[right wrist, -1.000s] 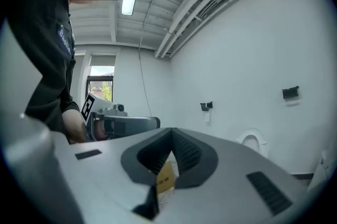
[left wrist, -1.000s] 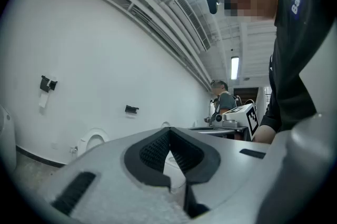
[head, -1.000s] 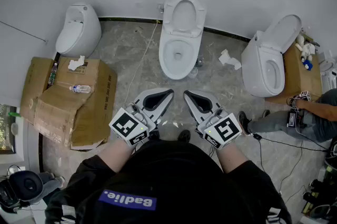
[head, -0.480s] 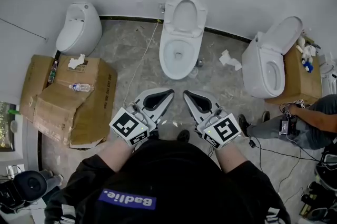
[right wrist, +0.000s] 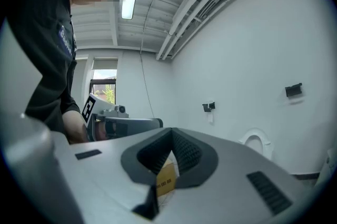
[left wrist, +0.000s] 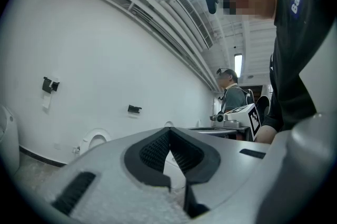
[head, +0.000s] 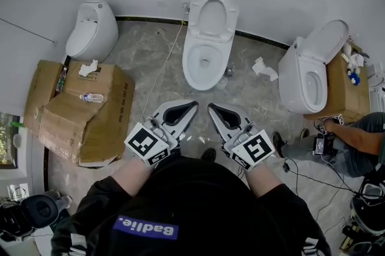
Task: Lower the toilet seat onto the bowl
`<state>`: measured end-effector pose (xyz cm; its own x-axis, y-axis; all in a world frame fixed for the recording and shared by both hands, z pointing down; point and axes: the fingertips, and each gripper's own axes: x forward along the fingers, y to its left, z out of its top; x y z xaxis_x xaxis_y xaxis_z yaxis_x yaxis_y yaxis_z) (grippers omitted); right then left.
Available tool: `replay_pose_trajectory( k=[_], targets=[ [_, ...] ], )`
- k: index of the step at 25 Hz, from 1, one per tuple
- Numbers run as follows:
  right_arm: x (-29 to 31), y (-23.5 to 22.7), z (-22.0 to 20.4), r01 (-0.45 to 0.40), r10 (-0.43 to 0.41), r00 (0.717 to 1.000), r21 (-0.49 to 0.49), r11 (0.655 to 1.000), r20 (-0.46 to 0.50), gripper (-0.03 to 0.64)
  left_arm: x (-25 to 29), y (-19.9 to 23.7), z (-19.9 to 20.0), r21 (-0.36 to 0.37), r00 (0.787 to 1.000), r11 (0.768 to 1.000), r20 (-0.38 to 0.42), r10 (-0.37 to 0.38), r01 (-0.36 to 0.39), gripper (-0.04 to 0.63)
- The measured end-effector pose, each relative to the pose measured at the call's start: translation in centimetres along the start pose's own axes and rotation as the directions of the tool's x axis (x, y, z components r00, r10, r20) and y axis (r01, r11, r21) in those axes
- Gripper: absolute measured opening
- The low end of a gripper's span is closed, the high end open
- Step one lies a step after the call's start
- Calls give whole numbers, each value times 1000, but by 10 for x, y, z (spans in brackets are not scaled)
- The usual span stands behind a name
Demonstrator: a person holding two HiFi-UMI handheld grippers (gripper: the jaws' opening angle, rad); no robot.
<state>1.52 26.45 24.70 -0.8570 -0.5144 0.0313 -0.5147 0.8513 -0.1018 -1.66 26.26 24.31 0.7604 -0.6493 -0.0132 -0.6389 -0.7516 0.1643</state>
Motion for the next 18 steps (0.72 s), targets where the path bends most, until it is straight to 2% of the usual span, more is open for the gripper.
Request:
replay_pose_trajectory(
  k=[11, 18],
  targets=[
    [-19, -34, -6, -56, 56, 998, 8, 998, 7, 26, 35, -9, -8, 29, 998, 998, 3, 63, -63, 15],
    [-14, -64, -9, -63, 63, 998, 20, 998, 6, 26, 60, 10, -3, 43, 996, 995, 19, 84, -85, 15]
  ],
)
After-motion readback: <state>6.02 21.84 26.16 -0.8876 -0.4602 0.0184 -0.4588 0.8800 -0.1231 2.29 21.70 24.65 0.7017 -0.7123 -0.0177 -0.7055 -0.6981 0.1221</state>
